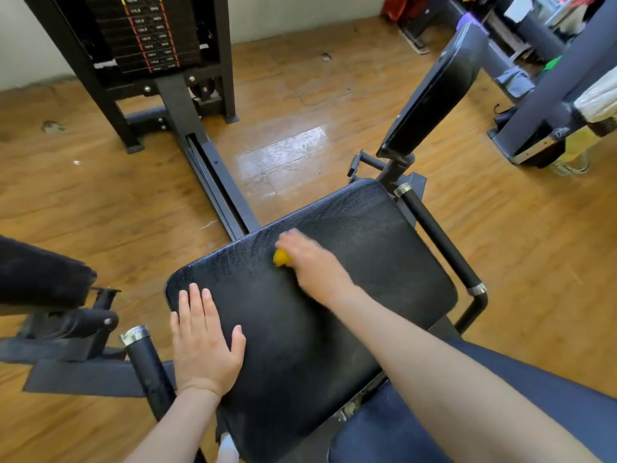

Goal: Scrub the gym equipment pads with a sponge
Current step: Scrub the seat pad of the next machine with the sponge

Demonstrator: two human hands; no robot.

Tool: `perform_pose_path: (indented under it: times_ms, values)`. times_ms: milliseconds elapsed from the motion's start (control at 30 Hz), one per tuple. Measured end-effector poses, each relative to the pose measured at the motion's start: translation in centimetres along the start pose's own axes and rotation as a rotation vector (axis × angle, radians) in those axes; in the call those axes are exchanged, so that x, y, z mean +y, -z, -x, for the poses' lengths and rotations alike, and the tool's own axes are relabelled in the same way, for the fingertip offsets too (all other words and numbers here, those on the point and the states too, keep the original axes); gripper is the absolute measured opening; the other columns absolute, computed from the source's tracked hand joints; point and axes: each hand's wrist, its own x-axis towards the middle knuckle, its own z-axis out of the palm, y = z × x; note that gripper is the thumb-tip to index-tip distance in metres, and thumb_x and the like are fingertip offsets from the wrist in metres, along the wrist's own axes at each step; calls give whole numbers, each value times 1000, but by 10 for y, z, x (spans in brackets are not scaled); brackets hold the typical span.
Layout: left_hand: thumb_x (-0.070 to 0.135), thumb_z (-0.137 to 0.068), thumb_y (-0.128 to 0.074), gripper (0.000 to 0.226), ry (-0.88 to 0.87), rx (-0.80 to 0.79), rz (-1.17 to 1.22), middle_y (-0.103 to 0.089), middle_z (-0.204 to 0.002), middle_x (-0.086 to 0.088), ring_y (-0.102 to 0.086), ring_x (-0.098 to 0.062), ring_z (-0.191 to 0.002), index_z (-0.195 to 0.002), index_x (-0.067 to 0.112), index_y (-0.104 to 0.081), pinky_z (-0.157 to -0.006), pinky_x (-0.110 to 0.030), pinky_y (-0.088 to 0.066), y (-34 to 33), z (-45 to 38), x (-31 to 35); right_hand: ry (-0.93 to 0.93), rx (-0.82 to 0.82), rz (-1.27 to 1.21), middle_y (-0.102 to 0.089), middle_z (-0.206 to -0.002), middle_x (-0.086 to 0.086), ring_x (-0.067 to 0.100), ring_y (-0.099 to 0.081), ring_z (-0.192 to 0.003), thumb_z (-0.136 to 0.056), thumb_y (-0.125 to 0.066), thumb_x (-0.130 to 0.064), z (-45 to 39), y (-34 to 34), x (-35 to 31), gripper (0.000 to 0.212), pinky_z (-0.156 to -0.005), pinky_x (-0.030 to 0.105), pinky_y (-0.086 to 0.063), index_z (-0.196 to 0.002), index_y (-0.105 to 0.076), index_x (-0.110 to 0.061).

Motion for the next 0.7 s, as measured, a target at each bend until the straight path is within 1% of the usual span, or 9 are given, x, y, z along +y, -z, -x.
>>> perform_pose_path:
  times_ms: [100,167,233,300,367,467,567,633,700]
  values:
    - [43,-83,-31,77,-1,7,1,-33,-147,-28,-22,-40,-138,-137,-11,-39,-109,-51,-17,1,0,0,235,73,-13,-44,-142,13,28,-37,-134,-81,-38,14,1,-5,-1,54,-107,38,-32,-131,-50,-2]
    - [43,-83,-31,76,-2,12,8,-33,-147,-28,-23,-40,-138,-137,-11,-39,-109,-51,-18,0,0,0,12,321,-100,-52,-134,17,32,-45,-128,-78,-42,13,7,6,37,49,-105,36,-33,-123,-57,0]
    - [43,-84,-31,76,-3,15,11,-32,-147,-28,-23,-40,-138,-138,-11,-38,-110,-51,-17,0,0,0,-331,474,-164,-48,-138,12,26,-39,-132,-88,-44,7,20,27,85,41,-108,22,-21,-126,-55,-5]
    - [42,-83,-31,76,-5,20,11,-32,-148,-27,-23,-39,-138,-138,-10,-38,-110,-49,-16,-1,0,0,-619,439,-162,-40,-145,9,23,-28,-138,-95,-42,-4,37,42,127,37,-112,25,-15,-131,-50,-9]
    - [43,-83,-31,76,-5,24,13,-32,-148,-27,-23,-39,-138,-138,-10,-38,-110,-49,-15,-1,0,0,-687,383,-101,-37,-147,10,24,-26,-139,-96,-41,-5,44,37,132,37,-113,31,-18,-131,-49,-7]
    - [42,-83,-33,76,-8,31,14,-34,-146,-28,-24,-39,-137,-137,-10,-39,-109,-49,-15,-1,-1,0,-448,373,11,-45,-140,15,29,-35,-135,-88,-40,7,35,6,75,42,-107,33,-30,-126,-53,-3]
    - [42,-83,-33,76,-3,17,11,-34,-147,-28,-23,-39,-137,-137,-10,-39,-109,-49,-15,1,-1,1,-61,354,59,-64,-108,21,38,-60,-106,-72,-32,4,35,-26,-4,42,-77,39,-54,-99,-64,-1]
    - [42,-82,-33,76,-2,16,8,-34,-147,-28,-23,-39,-137,-137,-10,-39,-109,-49,-16,2,0,0,121,162,88,-60,-117,23,40,-54,-115,-73,-29,4,40,-42,-38,48,-90,40,-49,-108,-62,0]
    - [43,-83,-33,76,-6,19,-1,-33,-147,-27,-23,-38,-137,-137,-10,-39,-109,-49,-16,3,-1,0,240,-8,95,-50,-135,19,36,-42,-129,-75,-39,11,43,-46,-37,53,-105,37,-30,-124,-55,1]
